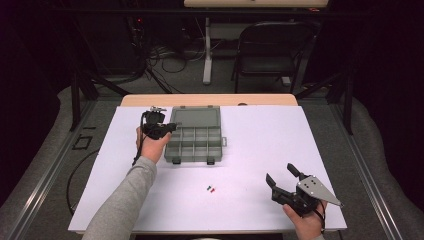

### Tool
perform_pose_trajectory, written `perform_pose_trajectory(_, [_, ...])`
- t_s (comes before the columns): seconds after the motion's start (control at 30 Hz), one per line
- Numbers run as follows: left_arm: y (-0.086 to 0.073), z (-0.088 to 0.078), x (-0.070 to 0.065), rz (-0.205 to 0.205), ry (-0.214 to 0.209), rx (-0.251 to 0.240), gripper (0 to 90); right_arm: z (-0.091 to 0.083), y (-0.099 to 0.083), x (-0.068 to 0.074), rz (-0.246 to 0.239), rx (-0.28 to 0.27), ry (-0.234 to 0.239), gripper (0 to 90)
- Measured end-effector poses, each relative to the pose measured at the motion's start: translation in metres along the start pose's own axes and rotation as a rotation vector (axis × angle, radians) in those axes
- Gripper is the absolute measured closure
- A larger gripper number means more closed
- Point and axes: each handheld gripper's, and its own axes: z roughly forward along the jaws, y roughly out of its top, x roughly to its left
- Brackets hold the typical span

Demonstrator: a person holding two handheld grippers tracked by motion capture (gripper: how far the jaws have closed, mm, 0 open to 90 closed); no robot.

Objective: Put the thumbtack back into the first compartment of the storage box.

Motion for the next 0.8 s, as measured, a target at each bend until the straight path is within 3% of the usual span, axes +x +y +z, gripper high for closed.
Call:
perform_pose_trajectory(0.5, [-0.007, 0.02, 0.0, -0.008, 0.028, 0.071, 86.2, 0.0, 0.0, -0.001, 0.005, 0.002, -0.003, 19.3])
perform_pose_trajectory(0.8, [-0.008, 0.028, 0.005, -0.027, 0.023, 0.07, 86.1, 0.001, -0.001, -0.001, 0.006, 0.007, -0.001, 19.4])
